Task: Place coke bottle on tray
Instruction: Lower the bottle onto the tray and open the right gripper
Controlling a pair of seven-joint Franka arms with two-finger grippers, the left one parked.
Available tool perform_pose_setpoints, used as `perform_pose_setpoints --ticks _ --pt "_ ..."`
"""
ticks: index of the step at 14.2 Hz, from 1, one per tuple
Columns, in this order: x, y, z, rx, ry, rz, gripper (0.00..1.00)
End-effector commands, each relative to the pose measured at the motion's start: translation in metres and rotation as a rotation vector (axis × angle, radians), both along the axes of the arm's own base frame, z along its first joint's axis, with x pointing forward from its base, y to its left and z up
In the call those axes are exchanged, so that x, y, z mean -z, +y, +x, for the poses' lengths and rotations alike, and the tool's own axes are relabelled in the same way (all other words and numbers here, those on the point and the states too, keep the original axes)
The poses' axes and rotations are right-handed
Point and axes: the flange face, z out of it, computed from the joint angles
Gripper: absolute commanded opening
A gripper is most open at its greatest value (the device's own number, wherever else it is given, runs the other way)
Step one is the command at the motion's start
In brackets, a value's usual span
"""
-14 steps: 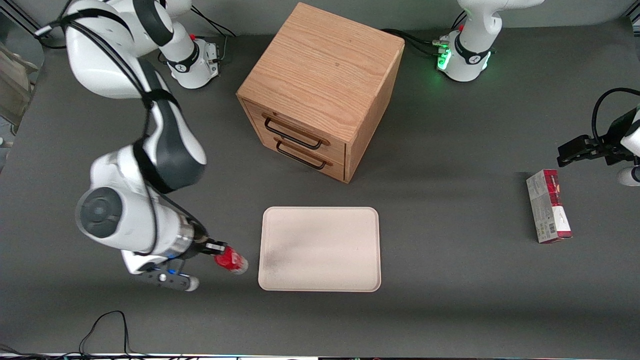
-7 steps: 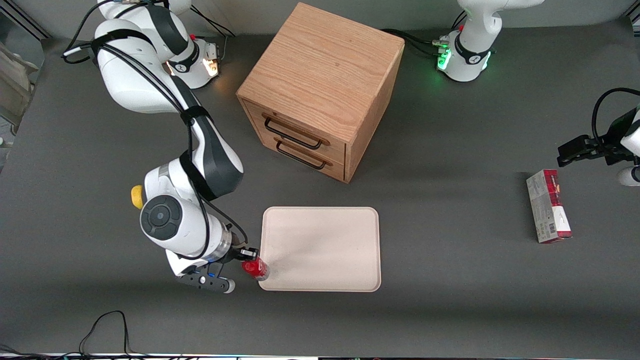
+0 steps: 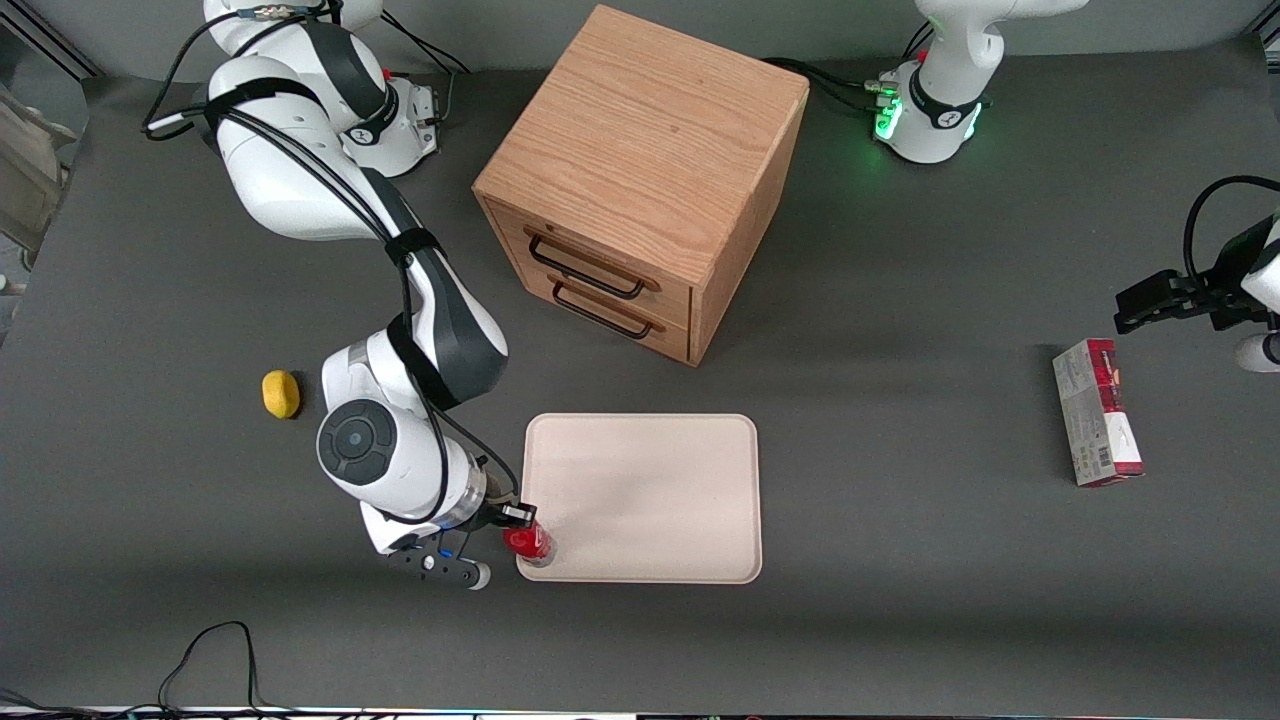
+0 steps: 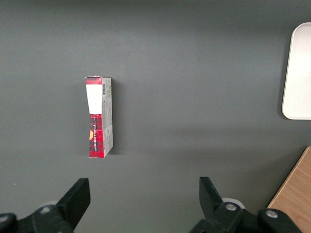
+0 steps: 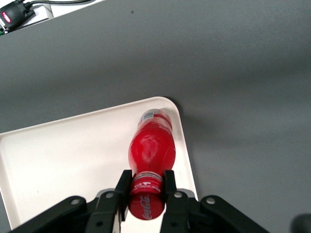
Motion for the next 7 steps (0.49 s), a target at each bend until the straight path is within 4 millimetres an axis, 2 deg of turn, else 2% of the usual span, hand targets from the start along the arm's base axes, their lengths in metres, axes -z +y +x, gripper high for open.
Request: perform_pose_setpoints --ticks 1,7 --pt "-0.0082 0.0073 0.0018 0.029 -0.026 0.011 0.0" --pt "-0.0008 0.0141 -0.0064 0.095 0.03 0.0 0.0"
